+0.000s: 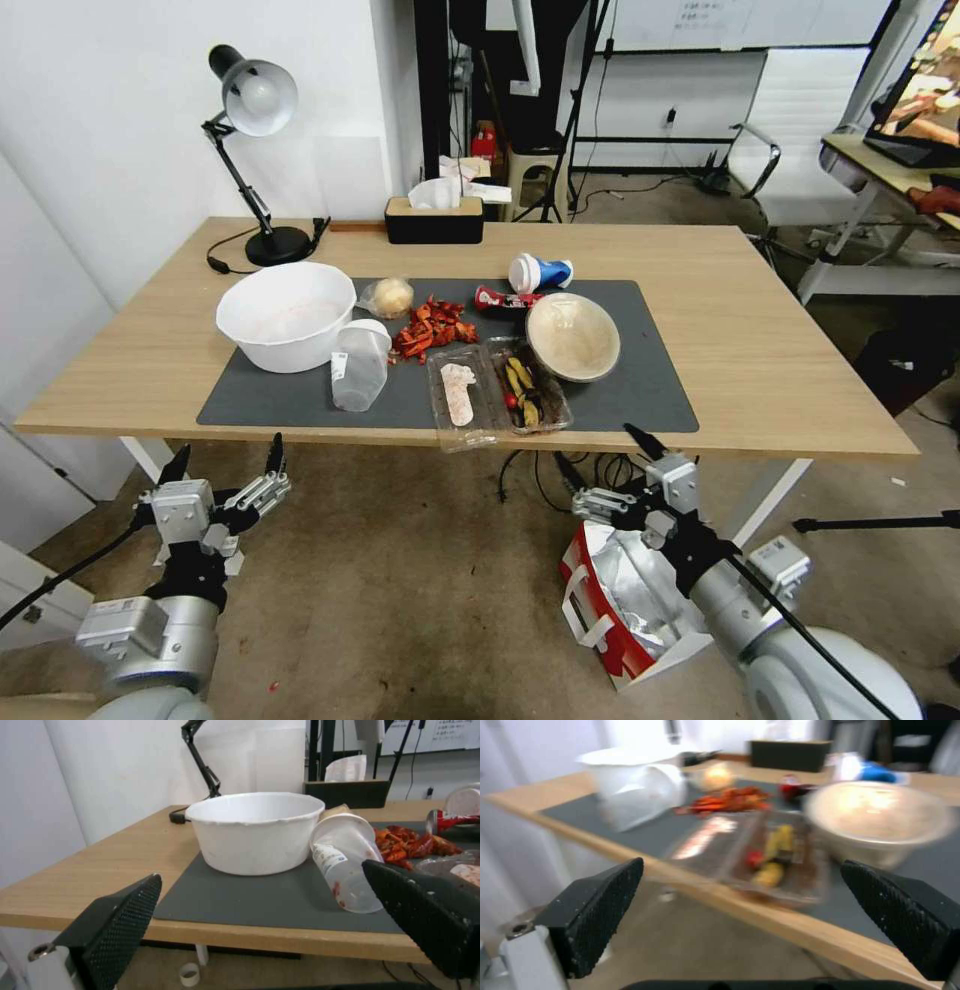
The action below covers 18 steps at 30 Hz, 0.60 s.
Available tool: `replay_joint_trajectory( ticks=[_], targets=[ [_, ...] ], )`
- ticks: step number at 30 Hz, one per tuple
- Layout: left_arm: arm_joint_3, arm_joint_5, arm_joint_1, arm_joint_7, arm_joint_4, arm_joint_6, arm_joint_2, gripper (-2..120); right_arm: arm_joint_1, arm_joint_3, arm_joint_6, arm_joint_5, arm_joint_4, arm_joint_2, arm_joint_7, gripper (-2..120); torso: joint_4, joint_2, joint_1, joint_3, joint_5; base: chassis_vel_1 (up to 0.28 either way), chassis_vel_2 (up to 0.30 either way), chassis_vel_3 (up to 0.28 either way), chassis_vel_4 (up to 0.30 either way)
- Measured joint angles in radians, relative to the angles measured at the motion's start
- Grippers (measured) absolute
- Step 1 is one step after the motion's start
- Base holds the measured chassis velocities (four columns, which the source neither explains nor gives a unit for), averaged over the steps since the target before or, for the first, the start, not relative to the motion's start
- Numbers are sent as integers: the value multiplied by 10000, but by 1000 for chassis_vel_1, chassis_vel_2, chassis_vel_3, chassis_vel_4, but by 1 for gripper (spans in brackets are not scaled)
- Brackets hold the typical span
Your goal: Pick up the food delivery bag from the floor and place it on the table.
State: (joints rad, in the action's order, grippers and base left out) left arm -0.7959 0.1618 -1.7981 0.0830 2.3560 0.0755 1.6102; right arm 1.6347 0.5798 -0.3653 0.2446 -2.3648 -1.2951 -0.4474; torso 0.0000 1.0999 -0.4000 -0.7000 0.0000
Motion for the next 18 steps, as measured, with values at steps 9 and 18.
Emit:
replay_joint_trajectory(
  ticks=[9,18],
  targets=[
    [88,-47,-24,150,-41,-73,-10,100,-598,248,-1579,1020,-271,842,-1111,100,-1,0,0,0,0,0,0,0,0],
    [145,-51,40,292,-159,-100,-15,100,-535,314,-1558,1116,-142,656,-308,100,-1,0,1,0,0,0,0,0,0]
  ],
)
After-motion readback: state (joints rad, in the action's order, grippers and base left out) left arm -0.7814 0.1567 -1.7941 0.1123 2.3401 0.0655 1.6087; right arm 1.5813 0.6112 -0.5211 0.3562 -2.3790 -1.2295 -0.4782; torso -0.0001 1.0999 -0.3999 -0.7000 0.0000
